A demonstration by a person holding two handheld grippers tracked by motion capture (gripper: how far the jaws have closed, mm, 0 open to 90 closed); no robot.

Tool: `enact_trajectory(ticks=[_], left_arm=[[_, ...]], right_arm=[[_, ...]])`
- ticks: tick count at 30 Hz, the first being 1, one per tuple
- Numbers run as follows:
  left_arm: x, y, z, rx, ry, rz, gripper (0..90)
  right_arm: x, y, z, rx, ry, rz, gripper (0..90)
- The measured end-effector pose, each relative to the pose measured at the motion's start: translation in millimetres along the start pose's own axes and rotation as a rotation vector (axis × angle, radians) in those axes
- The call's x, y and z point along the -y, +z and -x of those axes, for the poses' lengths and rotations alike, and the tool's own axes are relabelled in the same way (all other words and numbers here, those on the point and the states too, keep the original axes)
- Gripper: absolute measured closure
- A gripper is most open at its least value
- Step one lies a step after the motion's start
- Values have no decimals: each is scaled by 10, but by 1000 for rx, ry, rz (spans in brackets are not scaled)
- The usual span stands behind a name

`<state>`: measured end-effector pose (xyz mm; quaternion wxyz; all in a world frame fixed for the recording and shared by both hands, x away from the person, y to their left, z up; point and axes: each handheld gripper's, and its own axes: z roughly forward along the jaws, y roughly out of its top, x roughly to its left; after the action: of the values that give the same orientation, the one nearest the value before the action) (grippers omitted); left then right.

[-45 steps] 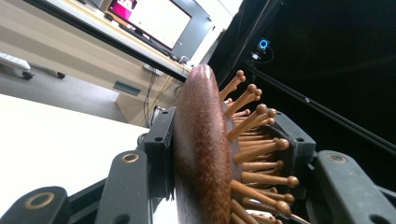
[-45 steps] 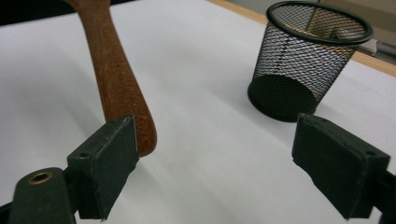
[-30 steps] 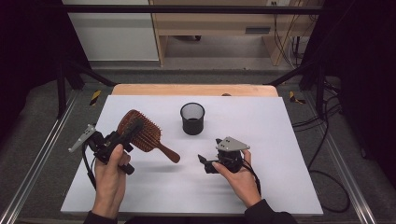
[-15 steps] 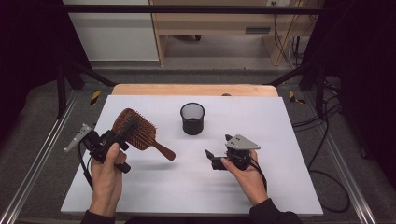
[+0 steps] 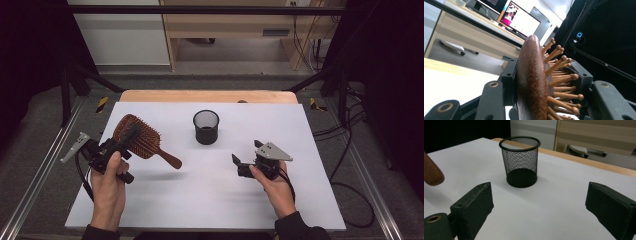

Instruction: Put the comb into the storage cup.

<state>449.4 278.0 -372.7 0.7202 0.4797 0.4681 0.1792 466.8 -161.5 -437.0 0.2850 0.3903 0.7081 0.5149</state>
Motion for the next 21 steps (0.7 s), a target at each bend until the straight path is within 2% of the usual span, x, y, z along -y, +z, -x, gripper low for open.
enact_trajectory(ticks=[9, 21], left_arm=[[-12, -13, -26, -6, -2, 6, 502], [-34, -32, -25, -11, -5, 17, 501]], right_arm=[[14, -148, 210, 38, 69, 37, 88], [107, -296, 368, 101, 90, 34, 98]])
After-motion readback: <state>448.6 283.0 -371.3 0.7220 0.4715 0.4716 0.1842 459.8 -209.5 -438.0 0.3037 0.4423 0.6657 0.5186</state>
